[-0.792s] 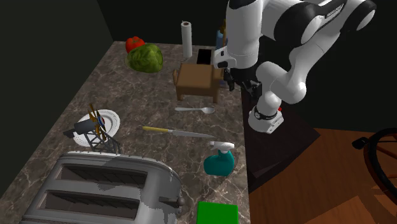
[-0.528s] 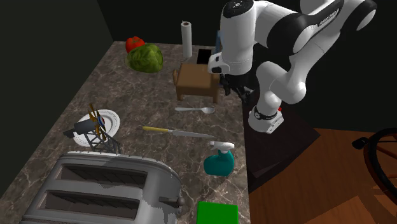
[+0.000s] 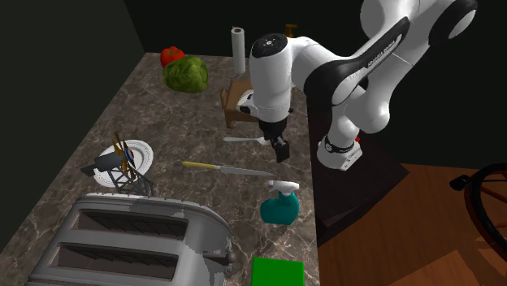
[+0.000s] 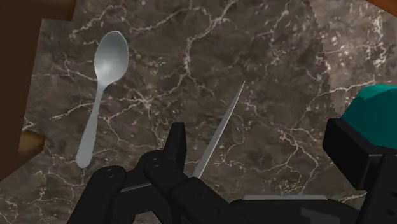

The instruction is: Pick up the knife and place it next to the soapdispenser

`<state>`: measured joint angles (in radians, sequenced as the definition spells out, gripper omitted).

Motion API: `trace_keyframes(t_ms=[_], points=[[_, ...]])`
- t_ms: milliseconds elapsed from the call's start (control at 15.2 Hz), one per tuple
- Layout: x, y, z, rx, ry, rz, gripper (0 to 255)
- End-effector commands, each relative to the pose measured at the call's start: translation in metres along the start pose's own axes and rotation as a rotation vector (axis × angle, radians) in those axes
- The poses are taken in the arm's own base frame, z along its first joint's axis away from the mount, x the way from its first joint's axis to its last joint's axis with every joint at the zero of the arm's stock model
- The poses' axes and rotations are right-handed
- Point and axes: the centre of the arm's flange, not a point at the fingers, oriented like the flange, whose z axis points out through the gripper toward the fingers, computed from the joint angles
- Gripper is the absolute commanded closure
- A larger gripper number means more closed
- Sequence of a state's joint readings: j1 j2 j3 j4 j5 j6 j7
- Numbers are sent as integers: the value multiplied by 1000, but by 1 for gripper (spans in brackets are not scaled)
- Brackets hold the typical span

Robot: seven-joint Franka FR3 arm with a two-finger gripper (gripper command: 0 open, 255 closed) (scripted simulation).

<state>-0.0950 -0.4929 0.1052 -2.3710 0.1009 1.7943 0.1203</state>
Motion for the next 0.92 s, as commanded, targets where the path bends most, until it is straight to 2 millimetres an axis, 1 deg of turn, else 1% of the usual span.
trace_keyframes(t_ms=[0,330,726,792,858], points=[[21,5,12,-2,19,72,0],[72,21,39,-9,62,244,0],[130,52,69,-18,113,450,0],[135,55,72,-19,118,471,0],[136,56,77,-19,118,471,0]])
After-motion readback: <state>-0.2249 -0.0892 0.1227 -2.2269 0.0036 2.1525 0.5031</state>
